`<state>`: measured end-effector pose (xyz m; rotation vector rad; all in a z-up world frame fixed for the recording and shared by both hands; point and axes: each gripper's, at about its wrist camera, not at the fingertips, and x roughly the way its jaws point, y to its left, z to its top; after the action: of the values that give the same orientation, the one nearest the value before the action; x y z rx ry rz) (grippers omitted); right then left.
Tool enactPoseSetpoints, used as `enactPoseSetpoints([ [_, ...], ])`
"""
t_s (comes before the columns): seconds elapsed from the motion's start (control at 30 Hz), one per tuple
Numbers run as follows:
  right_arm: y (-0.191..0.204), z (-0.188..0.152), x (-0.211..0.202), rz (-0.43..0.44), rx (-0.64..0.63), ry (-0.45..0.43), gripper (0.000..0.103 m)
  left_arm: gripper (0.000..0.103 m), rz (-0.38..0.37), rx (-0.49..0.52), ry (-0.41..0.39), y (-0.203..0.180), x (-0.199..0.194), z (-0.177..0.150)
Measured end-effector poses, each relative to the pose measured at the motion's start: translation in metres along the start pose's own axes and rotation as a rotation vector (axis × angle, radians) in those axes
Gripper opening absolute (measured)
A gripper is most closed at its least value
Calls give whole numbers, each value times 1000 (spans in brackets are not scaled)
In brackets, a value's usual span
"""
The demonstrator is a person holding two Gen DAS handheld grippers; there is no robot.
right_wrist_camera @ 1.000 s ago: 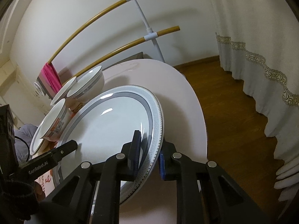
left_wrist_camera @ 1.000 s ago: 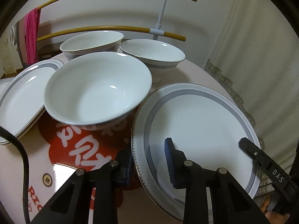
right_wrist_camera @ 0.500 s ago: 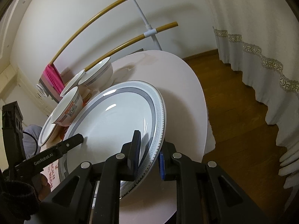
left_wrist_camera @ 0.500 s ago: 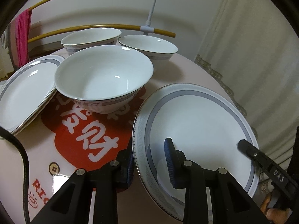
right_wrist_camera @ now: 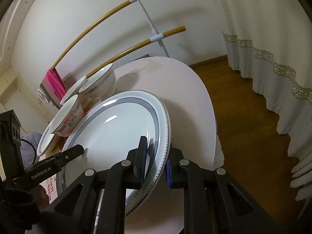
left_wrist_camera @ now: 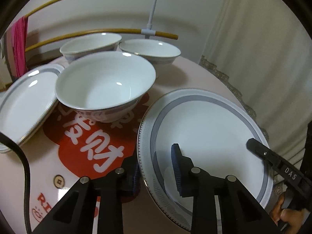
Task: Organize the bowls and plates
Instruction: 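Lift the plate with the right gripper and carry it toward the stacked plates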
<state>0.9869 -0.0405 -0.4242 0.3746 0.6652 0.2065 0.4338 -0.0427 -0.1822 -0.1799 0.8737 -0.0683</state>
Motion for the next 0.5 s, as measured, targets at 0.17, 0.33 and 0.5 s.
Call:
enactPoseSetpoints([
  [0.17, 2, -7, -9, 14, 23, 5, 16, 20, -14, 20, -11, 4, -18, -6],
  [0.33, 9, -16, -22, 38, 40, 6, 16, 19, -28, 29, -12, 14, -38, -21],
  [0.5, 25, -25, -37, 40, 30, -1, 16, 19, -43, 20, -39, 27, -68, -31],
])
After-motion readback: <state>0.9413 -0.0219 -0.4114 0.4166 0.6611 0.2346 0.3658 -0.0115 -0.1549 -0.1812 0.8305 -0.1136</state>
